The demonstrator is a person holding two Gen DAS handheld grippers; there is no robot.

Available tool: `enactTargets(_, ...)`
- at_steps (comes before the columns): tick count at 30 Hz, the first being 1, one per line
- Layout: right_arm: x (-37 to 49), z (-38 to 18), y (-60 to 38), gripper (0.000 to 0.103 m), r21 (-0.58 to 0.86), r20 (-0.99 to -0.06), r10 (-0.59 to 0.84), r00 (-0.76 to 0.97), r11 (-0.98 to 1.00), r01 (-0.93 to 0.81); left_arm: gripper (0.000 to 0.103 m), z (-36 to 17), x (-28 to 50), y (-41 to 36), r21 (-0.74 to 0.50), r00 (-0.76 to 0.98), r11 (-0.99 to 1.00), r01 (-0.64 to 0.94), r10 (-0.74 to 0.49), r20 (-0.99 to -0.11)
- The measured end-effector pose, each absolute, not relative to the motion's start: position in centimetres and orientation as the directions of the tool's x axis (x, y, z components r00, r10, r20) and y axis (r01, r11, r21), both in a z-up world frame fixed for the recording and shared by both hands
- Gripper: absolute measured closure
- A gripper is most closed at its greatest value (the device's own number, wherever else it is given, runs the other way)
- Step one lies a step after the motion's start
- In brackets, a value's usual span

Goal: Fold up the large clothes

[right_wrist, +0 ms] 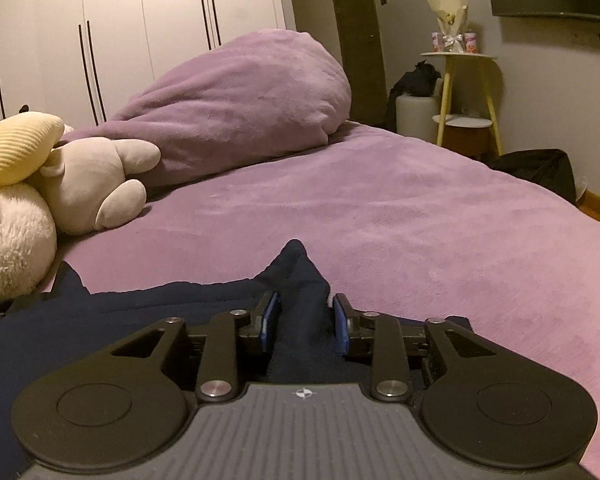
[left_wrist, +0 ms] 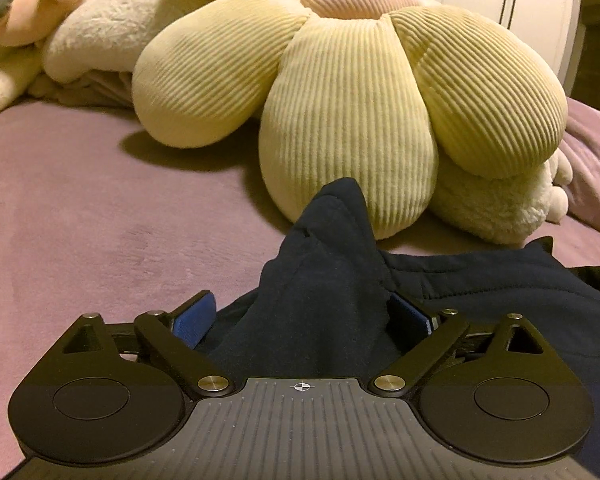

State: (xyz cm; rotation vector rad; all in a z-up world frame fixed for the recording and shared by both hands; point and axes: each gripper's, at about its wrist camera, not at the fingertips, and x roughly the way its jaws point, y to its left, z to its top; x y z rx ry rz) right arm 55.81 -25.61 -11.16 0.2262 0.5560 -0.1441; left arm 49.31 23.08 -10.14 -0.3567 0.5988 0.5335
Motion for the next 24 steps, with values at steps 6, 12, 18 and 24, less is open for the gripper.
enactTargets(6, 55.4, -10.2, -26.2, 0.041, 0.185, -0.557, -0.119, 0.822, 0.947, 0.262, 0.003, -8.1, 47.2, 22.6, -0.140, 0.679, 0.812, -0.567, 0.365, -0.637)
enactTargets(12, 50.3, -6.3, -25.9, 0.044, 0.219, -0.461, -0.092, 0.882, 0.952, 0.214, 0.003, -2.9, 44.0, 17.6, -0.115, 0.804, 0.893, -0.434, 0.327, -0.496)
enactTargets(18, 49.5, -4.4, -18.6, 0.075, 0.294, -0.451, 0.170, 0.876, 0.955, -0.034, 0.002, -4.5, 48.5, 12.0, -0.039, 0.823, 0.951, -0.306, 0.244, -0.512)
enactTargets(24, 51.7, -9.2, -12.1, 0.084, 0.146, -0.565, 0.205, 0.799, 0.978, -0.148, 0.001, -9.5, 49.8, 12.3, -0.056, 0.800, 0.942, -0.332, 0.249, -0.546)
